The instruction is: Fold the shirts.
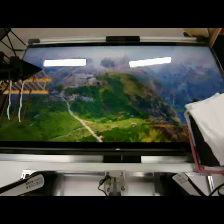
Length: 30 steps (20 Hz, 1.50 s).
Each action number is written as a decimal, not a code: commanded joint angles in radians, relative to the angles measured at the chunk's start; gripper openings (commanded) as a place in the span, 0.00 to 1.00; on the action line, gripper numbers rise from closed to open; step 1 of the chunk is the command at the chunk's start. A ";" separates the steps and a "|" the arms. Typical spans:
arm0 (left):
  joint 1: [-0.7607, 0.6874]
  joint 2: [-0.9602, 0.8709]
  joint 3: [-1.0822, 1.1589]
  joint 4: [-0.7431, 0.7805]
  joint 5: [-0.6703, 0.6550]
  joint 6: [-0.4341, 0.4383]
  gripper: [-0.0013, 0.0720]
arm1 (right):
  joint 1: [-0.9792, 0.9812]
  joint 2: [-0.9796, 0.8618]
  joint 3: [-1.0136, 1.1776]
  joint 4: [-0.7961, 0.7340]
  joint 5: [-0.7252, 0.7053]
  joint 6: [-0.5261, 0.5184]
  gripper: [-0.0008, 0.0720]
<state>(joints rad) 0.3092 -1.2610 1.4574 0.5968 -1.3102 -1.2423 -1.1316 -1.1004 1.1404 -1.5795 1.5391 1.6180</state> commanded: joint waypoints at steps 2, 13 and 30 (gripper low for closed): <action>-0.034 -0.009 0.000 0.002 0.040 -0.011 0.06 | 0.000 0.009 0.026 0.012 -0.051 0.020 0.81; -0.453 -0.215 0.315 1.085 -0.226 -0.295 0.13 | 0.899 -0.116 0.475 0.025 -0.227 -0.044 0.82; -0.507 -0.052 -0.050 0.981 0.024 -0.386 0.83 | 1.153 -0.324 0.474 0.240 0.013 0.013 0.83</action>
<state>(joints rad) -0.1970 -1.3167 1.4197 1.5780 -1.3251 -1.6241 0.0181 -1.4223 1.6131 -1.3487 1.5524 1.6295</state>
